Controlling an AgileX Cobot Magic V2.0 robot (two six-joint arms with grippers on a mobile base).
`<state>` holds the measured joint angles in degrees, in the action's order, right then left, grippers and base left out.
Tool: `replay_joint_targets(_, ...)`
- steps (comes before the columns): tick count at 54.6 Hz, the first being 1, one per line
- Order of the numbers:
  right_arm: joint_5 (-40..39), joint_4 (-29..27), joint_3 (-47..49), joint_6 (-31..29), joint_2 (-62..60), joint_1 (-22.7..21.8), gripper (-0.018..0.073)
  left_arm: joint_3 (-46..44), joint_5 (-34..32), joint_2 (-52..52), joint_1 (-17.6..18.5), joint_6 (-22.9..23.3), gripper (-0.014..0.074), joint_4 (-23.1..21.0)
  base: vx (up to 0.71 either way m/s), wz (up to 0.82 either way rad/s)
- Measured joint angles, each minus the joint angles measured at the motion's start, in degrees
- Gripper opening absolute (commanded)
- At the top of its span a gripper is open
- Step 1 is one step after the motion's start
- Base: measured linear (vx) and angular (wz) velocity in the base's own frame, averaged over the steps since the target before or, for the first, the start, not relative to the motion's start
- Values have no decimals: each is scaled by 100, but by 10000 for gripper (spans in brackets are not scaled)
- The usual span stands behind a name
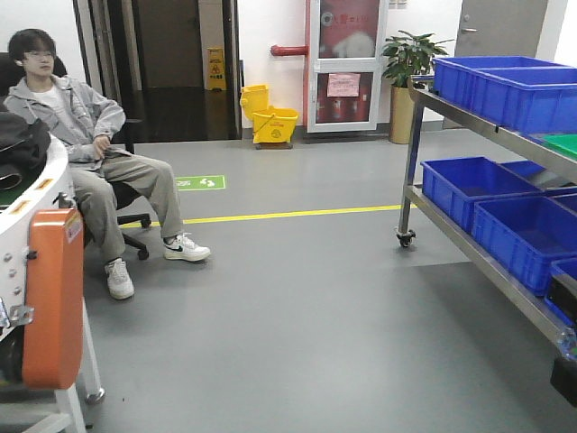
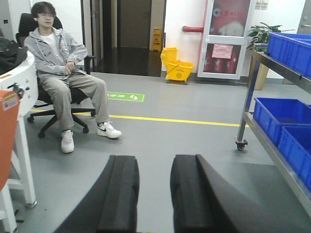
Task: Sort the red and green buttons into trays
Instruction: 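Drive the base up to the table with green and red trays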
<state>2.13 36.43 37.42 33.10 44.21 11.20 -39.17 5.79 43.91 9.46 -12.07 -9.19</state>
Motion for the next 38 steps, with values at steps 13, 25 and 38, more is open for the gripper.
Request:
replay_joint_targets(13, 27, 0, 0, 0, 0, 0, -9, -6, -2, 6, 0, 0, -6, 0, 50, -4)
replay_joint_targets(25, 62, 0, 6, 0, -15, 0, -9, -10, -1, 0, 0, 0, -6, 0, 50, 1)
replay_joint_targets(38, 67, 0, 6, 0, -15, 0, -9, -10, -2, 0, 0, 0, -6, 0, 52, 7)
